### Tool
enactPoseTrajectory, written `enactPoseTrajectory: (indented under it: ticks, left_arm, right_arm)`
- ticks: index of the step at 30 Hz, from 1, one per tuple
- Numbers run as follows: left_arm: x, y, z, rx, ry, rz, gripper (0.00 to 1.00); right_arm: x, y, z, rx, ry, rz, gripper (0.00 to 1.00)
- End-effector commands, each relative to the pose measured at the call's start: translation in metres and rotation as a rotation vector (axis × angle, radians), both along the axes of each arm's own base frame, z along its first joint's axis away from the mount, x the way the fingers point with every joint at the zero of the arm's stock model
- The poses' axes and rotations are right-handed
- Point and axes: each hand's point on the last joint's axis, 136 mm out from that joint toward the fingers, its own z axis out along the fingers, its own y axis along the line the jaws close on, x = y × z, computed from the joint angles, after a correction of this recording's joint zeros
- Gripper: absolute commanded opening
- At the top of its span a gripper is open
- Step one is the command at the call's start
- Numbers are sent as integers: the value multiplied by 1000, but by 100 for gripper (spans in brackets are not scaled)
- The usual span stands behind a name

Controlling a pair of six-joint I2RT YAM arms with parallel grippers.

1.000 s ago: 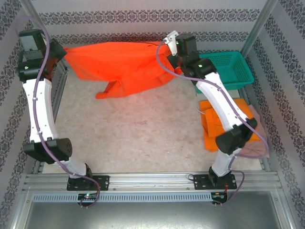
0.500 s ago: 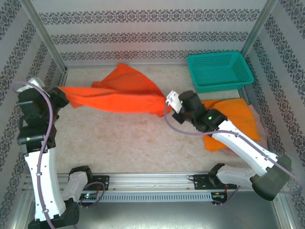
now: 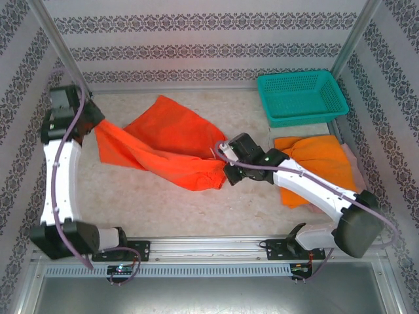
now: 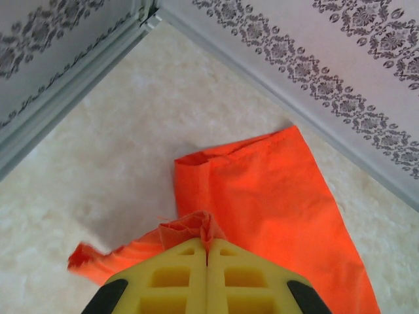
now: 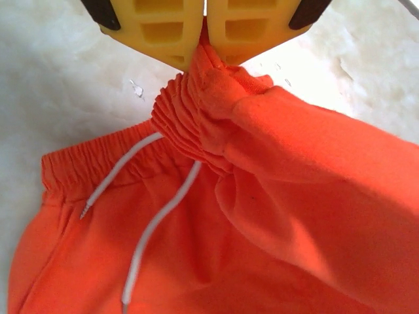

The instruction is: Fold and stack the shorts

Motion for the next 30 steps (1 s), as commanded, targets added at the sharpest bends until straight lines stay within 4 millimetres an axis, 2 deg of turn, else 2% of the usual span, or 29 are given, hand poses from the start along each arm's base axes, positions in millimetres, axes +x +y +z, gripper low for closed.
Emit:
enactPoseTrajectory:
  ticks: [1,3,6,10,11,13,15,16,17,18,20,21,23,24,25,27,30]
  left_arm:
    - [43,-8,17,93,-34,-48,0]
    - [73,-19,11,115,-10,-80,0]
    - [110,-30,-2,139,41,-110,0]
    - [153,-38,-29,158,115,-137,0]
    - [163,-40,-39,153,136,-143,0]
    - [180,-43,-57,133,172,-156,3]
    - [196,-46,-71,117,192,-171,40]
    - [201,-48,-73,112,193,-183,48]
    - [205,-51,-66,103,175,-196,62]
    - [206,-55,-54,90,145,-212,74]
    - [198,-64,-26,60,92,-245,87]
    - [190,-71,-14,42,76,-267,90]
    - [171,-87,3,21,63,-324,96]
    - [160,-95,5,17,72,-348,99]
    - [150,-102,5,11,73,-364,100]
    - [135,-123,-9,-51,48,-405,100]
    - [118,-144,-62,-194,5,-418,100]
  right_arm:
    - [8,-12,-7,70,140,-160,0]
    - [15,-23,-15,83,184,-216,0]
    - [24,-29,-24,102,233,-262,0]
    - [37,-40,-41,77,288,-325,0]
    - [40,-44,-47,70,305,-351,4]
    - [47,-53,-56,68,340,-402,27]
    - [54,-59,-56,78,364,-445,49]
    - [58,-63,-52,81,364,-463,56]
    - [62,-70,-45,87,350,-492,65]
    - [66,-77,-33,100,323,-524,74]
    - [70,-81,-6,159,262,-557,89]
    - [70,-75,11,225,232,-553,95]
    - [66,-55,37,375,210,-532,98]
    - [64,-42,45,437,219,-523,98]
    - [61,-29,49,467,232,-503,98]
    - [55,4,52,483,270,-435,98]
    - [57,44,42,477,328,-382,97]
